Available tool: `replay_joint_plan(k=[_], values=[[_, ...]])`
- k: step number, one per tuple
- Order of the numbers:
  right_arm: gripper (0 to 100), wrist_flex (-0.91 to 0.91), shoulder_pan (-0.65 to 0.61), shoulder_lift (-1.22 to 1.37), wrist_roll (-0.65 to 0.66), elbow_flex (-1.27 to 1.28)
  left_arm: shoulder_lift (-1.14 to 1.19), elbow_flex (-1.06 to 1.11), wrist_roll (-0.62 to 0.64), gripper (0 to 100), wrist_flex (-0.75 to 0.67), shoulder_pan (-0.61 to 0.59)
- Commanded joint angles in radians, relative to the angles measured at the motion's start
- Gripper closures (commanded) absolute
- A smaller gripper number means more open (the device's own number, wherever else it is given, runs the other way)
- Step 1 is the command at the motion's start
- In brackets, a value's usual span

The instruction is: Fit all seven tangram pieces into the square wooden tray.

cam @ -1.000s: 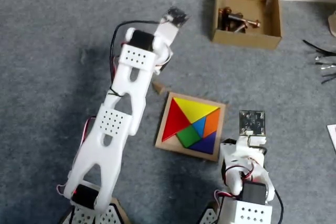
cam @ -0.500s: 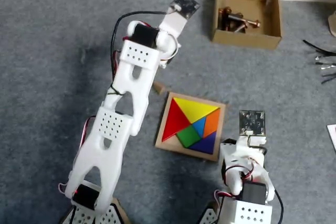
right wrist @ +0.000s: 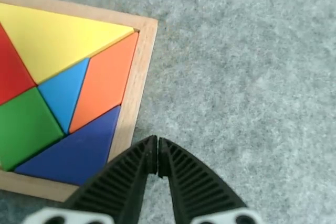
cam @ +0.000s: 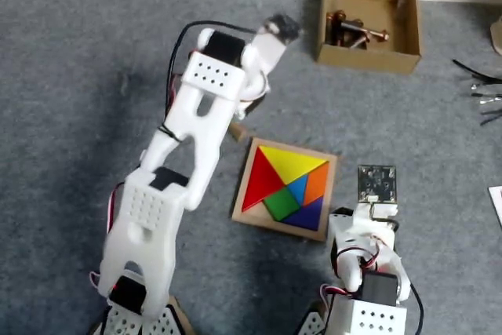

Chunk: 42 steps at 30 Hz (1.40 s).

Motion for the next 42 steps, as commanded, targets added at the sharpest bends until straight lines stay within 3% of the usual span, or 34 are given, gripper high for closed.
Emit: replay_joint_plan(k=[1,6,12,21,29,38,42], values=[[98.8,-0.001,0.012,-0.012,0.011,0.105,-0.130,0.110,-0.230,99,0.000,-0.015],[98.8,-0.001,0.012,-0.012,0.011,0.105,-0.156,0.143,-0.362,98,0.000,-0.016],[98.8,-0.001,0.012,-0.012,0.011,0.105,-0.153,0.148,-0.583,87,0.000,-0.015],[98.8,-0.001,0.012,-0.012,0.011,0.105,-0.153,0.246,-0.908,86,-0.006,-0.010],[98.8,-0.001,0.012,-0.012,0.011,0.105,-0.153,0.351,-0.801,86,-0.230,-0.010],[98.8,-0.001,0.012,-0.012,0.011,0.105,-0.153,0.358,-0.790,86,-0.238,-0.016],[98.8,-0.001,0.012,-0.012,0.011,0.105,-0.153,0.358,-0.683,86,-0.244,0.008]])
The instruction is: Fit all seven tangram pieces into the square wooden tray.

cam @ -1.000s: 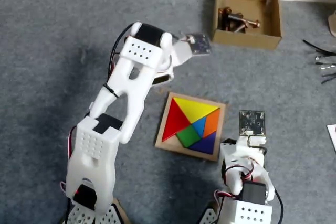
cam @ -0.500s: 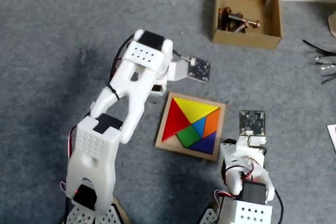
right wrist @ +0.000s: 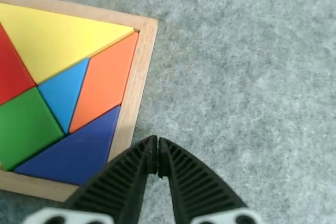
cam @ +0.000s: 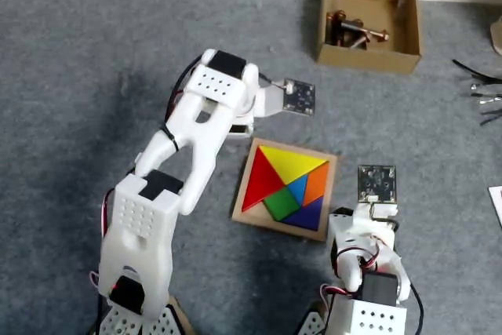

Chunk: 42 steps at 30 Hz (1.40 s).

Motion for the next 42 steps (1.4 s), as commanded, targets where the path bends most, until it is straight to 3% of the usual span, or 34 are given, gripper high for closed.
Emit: replay_joint_plan(k=[1,11,18,24,30,42], values=[[98.8,-0.001,0.012,-0.012,0.011,0.105,-0.067,-0.007,0.083,86,-0.023,0.016],[98.8,-0.001,0.012,-0.012,0.011,0.105,-0.067,0.156,0.086,86,-0.215,0.019],[98.8,-0.001,0.012,-0.012,0.011,0.105,-0.068,0.177,0.086,86,-0.233,0.019],[98.8,-0.001,0.012,-0.012,0.011,0.105,-0.068,0.180,0.087,87,-0.226,0.018],[98.8,-0.001,0.012,-0.012,0.011,0.105,-0.071,0.174,0.087,97,-0.175,0.018],[98.8,-0.001,0.012,-0.012,0.011,0.105,-0.077,0.173,0.086,97,-0.009,-0.081]])
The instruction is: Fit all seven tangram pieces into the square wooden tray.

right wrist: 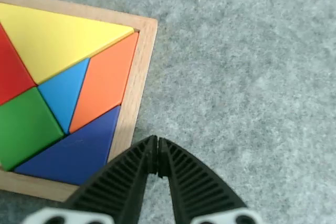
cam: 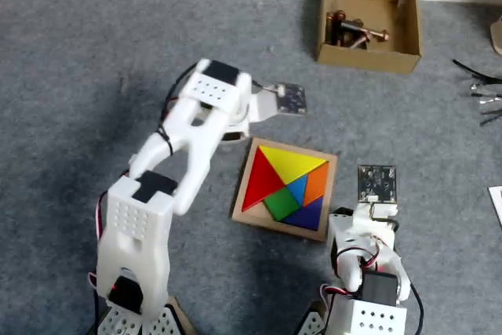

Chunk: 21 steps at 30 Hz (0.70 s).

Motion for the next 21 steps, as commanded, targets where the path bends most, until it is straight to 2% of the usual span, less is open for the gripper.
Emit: replay_joint_plan(k=[1,11,16,21], values=[[98.8,-0.001,0.012,-0.012,0.011,0.105,-0.053,-0.005,0.003,97,0.077,-0.042],[98.8,-0.001,0.012,-0.012,0.011,0.105,-0.097,-0.035,-0.002,97,0.158,-0.134],[98.8,-0.001,0.012,-0.012,0.011,0.105,-0.208,-0.019,0.012,97,0.189,-0.062],[98.8,0.001,0.012,-0.012,0.011,0.105,-0.199,0.008,0.276,93,0.123,0.022]])
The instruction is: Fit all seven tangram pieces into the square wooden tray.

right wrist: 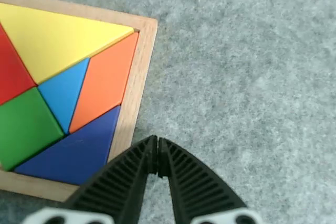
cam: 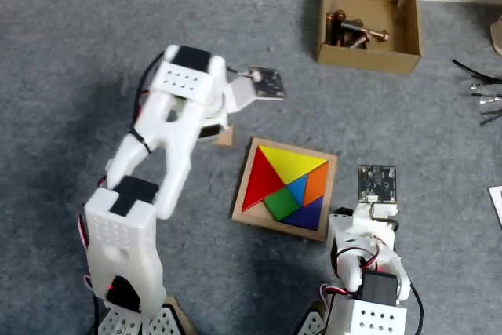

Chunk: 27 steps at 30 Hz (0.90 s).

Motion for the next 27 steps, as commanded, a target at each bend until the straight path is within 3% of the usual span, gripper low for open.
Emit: replay_joint_plan(k=[1,7,27], values=[[98.8,0.001,0.012,-0.012,0.011,0.105,-0.041,-0.008,0.166,91,-0.049,0.064],[98.8,0.002,0.012,-0.012,0.011,0.105,0.021,-0.015,0.189,85,-0.060,0.068],[98.8,0.004,0.012,-0.012,0.011,0.105,0.079,0.081,0.192,85,-0.295,0.007]])
